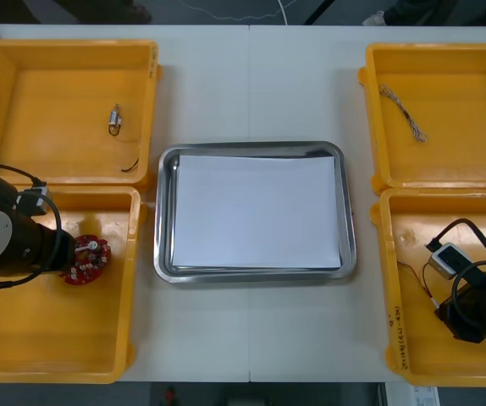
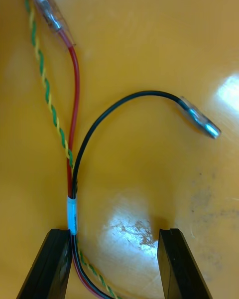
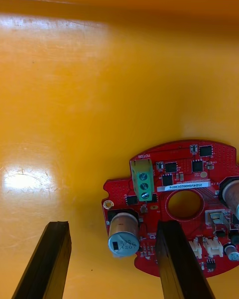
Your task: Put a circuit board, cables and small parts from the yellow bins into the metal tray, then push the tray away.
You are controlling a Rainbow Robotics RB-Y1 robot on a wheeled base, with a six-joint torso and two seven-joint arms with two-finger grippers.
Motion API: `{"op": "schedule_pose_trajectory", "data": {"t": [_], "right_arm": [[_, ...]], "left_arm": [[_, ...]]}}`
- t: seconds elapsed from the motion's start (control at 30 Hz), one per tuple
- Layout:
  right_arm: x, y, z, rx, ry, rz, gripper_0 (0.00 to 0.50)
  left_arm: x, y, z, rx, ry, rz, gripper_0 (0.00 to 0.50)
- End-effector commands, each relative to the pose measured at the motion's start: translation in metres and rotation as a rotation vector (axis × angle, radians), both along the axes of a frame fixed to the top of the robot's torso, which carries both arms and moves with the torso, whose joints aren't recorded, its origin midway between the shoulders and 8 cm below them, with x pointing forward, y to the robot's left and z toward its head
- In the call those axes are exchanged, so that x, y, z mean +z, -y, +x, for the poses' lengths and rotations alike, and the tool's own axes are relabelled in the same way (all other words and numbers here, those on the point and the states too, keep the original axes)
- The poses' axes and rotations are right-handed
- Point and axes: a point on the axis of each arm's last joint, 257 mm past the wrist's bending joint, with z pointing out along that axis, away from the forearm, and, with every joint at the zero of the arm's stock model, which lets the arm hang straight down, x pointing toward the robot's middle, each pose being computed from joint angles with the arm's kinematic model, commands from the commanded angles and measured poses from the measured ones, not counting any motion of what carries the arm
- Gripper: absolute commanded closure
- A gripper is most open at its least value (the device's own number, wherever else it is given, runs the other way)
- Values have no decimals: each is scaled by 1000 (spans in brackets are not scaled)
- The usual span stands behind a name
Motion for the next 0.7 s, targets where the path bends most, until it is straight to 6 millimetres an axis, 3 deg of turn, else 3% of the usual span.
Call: {"op": "schedule_pose_trajectory", "data": {"t": [0.03, 0.07, 0.1, 0.13, 0.7], "right_arm": [[-14, -16, -12, -24, -17, 53, 0], [-15, -17, -13, -23, -18, 53, 0], [-15, -17, -13, -24, -20, 55, 0], [-15, -19, -13, -22, -18, 58, 0], [-20, -33, -10, -4, 0, 64, 0]], "left_arm": [[-12, 4, -8, 8, -22, -30, 264], [-12, 4, -8, 7, -22, -32, 317], [-12, 6, -8, 8, -22, -36, 426], [-12, 6, -8, 11, -24, -40, 494], [-8, 8, -8, 11, -20, -52, 500]]}}
